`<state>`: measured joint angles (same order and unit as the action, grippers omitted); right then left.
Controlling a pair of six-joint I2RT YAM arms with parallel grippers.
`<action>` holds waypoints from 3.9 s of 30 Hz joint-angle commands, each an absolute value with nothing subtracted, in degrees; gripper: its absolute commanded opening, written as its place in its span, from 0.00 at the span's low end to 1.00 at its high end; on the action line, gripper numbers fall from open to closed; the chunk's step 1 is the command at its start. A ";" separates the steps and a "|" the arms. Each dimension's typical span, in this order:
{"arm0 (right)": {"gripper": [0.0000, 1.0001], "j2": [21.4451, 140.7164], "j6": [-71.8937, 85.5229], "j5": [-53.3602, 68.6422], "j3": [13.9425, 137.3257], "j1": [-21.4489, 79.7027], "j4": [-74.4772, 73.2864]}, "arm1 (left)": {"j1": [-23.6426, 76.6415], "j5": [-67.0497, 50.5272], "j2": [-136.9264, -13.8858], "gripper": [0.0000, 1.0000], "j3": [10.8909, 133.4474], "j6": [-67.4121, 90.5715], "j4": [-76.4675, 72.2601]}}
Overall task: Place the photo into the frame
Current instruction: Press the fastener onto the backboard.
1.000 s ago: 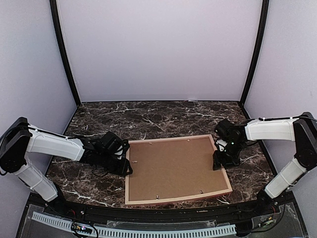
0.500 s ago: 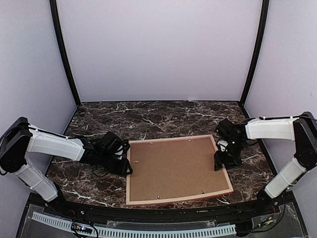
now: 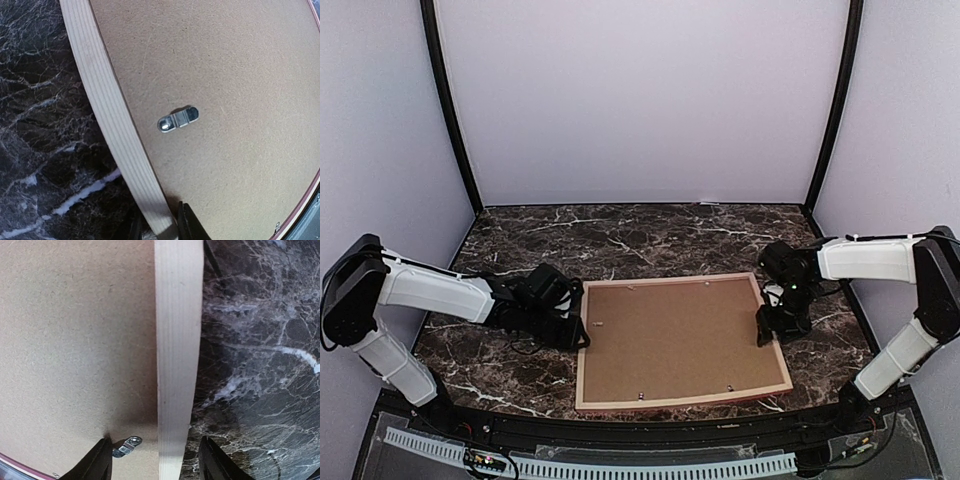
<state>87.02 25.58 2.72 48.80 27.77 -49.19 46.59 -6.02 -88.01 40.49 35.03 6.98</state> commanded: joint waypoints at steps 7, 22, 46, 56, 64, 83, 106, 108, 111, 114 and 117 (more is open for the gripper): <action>0.59 82.07 27.05 3.47 48.53 26.76 -50.33 | 46.94 -4.39 -89.41 0.15 40.34 33.39 9.60; 0.60 80.24 28.97 9.35 42.02 27.66 -45.46 | 47.01 -4.39 -90.03 0.17 40.84 33.50 9.55; 0.27 86.70 27.13 12.86 47.39 29.39 -38.72 | 46.94 -0.92 -88.29 0.21 40.28 35.05 11.09; 0.32 97.49 22.64 11.54 58.59 29.60 -37.39 | 46.98 1.25 -88.02 0.26 39.85 37.11 10.80; 0.56 93.06 23.61 10.22 57.05 29.53 -38.35 | 46.93 3.23 -87.33 0.32 40.39 37.65 12.09; 0.61 84.26 28.64 8.16 47.30 29.88 -38.31 | 46.93 2.56 -88.33 0.26 39.51 39.83 10.48; 0.54 83.22 27.60 6.60 44.90 29.97 -40.14 | 46.93 2.99 -88.24 0.17 38.71 41.90 8.92; 0.53 83.74 27.31 6.25 44.99 29.93 -40.06 | 46.93 2.99 -88.25 0.17 38.68 41.80 8.94; 0.50 84.63 27.00 6.33 45.09 29.96 -39.62 | 46.94 2.90 -88.25 0.17 38.67 41.78 9.01; 0.48 85.43 26.66 6.07 45.34 29.97 -39.60 | 46.92 2.98 -88.13 0.17 38.68 41.67 9.12; 0.45 86.02 26.25 6.06 45.61 29.96 -39.46 | 46.94 3.07 -88.09 0.17 38.67 41.61 9.14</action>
<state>84.99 27.03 7.03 45.50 29.41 -39.55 46.30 4.01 -87.42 40.34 43.75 7.31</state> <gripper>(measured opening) 0.464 0.181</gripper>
